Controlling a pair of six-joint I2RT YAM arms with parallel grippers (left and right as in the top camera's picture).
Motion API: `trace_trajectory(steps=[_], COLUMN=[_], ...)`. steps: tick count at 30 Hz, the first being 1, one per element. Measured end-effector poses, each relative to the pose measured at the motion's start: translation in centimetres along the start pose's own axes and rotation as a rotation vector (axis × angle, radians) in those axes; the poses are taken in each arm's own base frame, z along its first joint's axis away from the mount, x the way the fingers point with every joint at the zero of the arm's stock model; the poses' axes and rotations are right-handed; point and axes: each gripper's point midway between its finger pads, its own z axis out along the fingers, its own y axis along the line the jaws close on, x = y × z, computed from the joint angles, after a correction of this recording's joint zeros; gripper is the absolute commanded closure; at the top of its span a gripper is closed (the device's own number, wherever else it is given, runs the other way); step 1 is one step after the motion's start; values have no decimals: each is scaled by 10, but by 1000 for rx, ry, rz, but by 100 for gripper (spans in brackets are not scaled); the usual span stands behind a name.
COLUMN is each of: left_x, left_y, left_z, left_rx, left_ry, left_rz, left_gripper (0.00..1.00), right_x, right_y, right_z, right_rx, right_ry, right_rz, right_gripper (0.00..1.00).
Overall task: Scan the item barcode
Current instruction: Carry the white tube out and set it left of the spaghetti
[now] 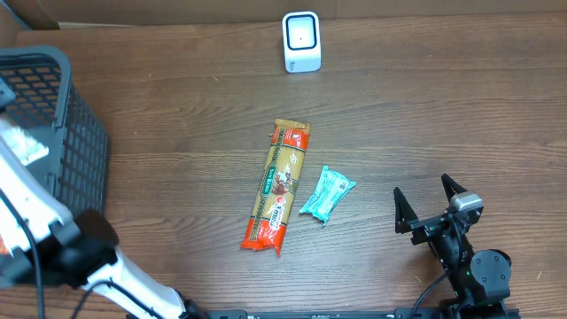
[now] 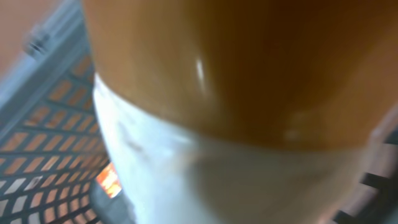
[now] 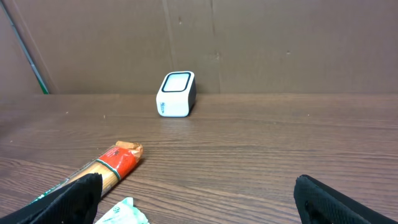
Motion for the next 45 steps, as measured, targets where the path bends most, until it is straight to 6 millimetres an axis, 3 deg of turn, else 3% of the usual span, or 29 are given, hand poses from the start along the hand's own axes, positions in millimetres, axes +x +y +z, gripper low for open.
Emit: trace_trajectory(steps=[5, 8, 10, 14, 18, 21, 25, 31, 34, 37, 41, 45], left_x=[-13, -2, 21, 78, 104, 123, 156, 205, 242, 285, 326, 352], left_y=[-14, -21, -26, -44, -72, -95, -124, -183, -222, -248, -258, -259], left_z=[-112, -181, -224, -269, -290, -284, -256, -193, -154, -112, -62, -21], left_rx=[200, 342, 442, 582, 706, 767, 777, 737, 718, 671, 615, 572], left_ry=[-235, -346, -375, -320, -302, -224, -60, 101, 146, 175, 183, 190], left_rz=[-53, -53, -35, 57, 187, 271, 376, 537, 613, 683, 726, 726], left_gripper=[96, 96, 96, 96, 96, 96, 96, 96, 96, 96, 96, 96], right_x=[0, 0, 0, 0, 0, 0, 0, 0, 0, 0, 0, 0], right_y=[0, 0, 0, 0, 0, 0, 0, 0, 0, 0, 0, 0], right_z=[0, 0, 0, 0, 0, 0, 0, 0, 0, 0, 0, 0], right_rx=[1, 1, 1, 1, 0, 1, 0, 1, 1, 1, 1, 1], right_ry=[0, 0, 0, 0, 0, 0, -1, 0, -1, -1, 0, 0], right_rz=[0, -1, 0, 0, 0, 0, 0, 0, -1, 0, 0, 0], right_gripper=[0, 0, 0, 0, 0, 0, 0, 0, 0, 0, 0, 0])
